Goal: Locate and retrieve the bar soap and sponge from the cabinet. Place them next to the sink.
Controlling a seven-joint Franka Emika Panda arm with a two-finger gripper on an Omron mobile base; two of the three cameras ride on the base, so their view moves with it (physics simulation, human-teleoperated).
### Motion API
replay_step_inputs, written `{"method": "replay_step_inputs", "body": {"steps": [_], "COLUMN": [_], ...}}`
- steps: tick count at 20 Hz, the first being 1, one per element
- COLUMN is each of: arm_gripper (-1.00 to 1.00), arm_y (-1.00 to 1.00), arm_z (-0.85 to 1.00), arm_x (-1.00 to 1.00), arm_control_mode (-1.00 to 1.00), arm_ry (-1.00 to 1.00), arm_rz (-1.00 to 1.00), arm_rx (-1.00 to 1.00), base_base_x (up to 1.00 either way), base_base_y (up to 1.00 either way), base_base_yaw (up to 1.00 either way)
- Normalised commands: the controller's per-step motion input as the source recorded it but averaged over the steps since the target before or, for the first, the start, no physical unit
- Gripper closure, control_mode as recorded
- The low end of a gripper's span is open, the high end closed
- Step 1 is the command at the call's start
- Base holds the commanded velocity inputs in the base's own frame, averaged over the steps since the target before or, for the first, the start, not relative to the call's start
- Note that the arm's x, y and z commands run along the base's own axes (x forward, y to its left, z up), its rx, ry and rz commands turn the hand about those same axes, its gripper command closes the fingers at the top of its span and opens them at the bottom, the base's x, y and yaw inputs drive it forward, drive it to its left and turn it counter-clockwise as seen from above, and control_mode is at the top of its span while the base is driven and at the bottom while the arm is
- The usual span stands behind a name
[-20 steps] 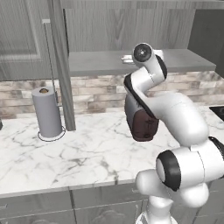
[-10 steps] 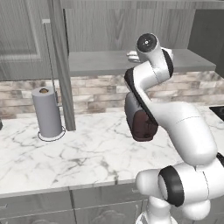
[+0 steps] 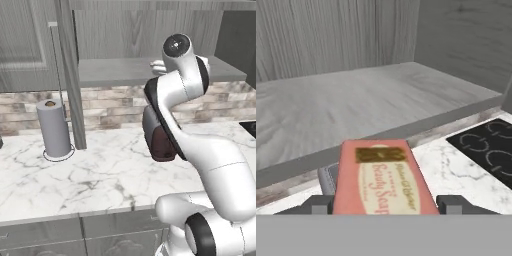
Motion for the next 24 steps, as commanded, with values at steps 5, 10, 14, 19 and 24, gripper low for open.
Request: {"method": "replay_step_inputs", "body": {"steps": [5, 10, 14, 19, 24], "arm_gripper": [1.0, 1.0, 1.0, 1.0, 1.0], "arm_y": [0.0, 0.0, -0.01, -0.24, -0.24], "arm_z": [-0.14, -0.14, -0.35, -0.51, -0.51], "arm_x": [-0.75, -0.85, -0.88, -0.71, -0.42], "arm_control_mode": [-1.0, -1.0, -1.0, -1.0, -1.0], "arm_ry": [0.06, 0.11, 0.12, 0.1, 0.01], "arm_rz": [0.0, -0.01, -0.02, -0.02, 0.0], "arm_rx": [0.0, 0.01, 0.0, 0.0, -0.02], "base_base_x": [0.0, 0.0, 0.0, 0.0, 0.0], "base_base_y": [0.0, 0.0, 0.0, 0.0, 0.0], "base_base_yaw": [0.0, 0.0, 0.0, 0.0, 0.0]}}
